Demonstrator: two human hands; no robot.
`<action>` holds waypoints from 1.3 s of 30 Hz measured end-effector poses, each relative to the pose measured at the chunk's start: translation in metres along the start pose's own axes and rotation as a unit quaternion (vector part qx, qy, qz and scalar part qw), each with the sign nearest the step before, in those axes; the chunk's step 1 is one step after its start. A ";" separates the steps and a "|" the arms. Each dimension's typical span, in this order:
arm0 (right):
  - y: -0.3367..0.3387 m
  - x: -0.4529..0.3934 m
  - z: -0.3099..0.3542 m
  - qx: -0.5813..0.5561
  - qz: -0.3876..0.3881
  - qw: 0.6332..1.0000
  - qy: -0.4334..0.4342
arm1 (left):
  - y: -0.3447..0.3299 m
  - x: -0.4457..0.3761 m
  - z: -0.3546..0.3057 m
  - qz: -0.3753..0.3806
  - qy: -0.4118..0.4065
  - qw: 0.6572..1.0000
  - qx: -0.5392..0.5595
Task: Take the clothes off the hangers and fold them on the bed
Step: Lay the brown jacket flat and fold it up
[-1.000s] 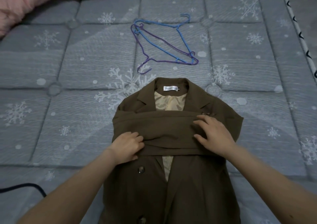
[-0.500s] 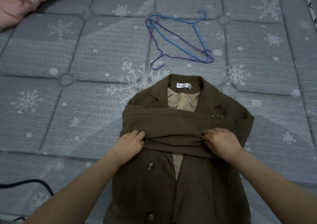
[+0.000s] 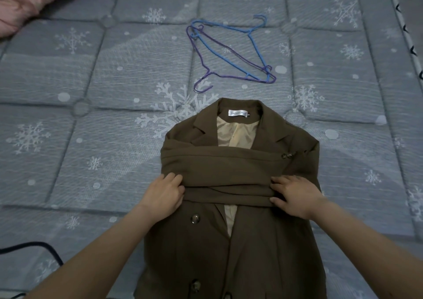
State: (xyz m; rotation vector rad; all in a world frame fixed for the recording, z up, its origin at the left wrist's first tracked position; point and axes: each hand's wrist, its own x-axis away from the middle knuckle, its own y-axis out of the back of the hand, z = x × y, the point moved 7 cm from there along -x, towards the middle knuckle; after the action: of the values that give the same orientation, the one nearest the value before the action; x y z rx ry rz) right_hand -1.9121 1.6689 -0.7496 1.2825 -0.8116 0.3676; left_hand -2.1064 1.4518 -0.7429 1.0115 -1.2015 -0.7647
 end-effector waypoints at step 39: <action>0.065 -0.091 -0.097 -0.119 -0.132 0.960 -0.218 | 0.010 -0.151 0.083 0.097 0.207 0.962 0.150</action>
State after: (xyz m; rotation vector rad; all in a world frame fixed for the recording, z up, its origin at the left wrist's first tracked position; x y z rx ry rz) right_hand -1.9849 1.7953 -0.7746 1.2398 -1.0034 -0.2340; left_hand -2.2203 1.5731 -0.7867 1.2088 -1.0435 -0.1994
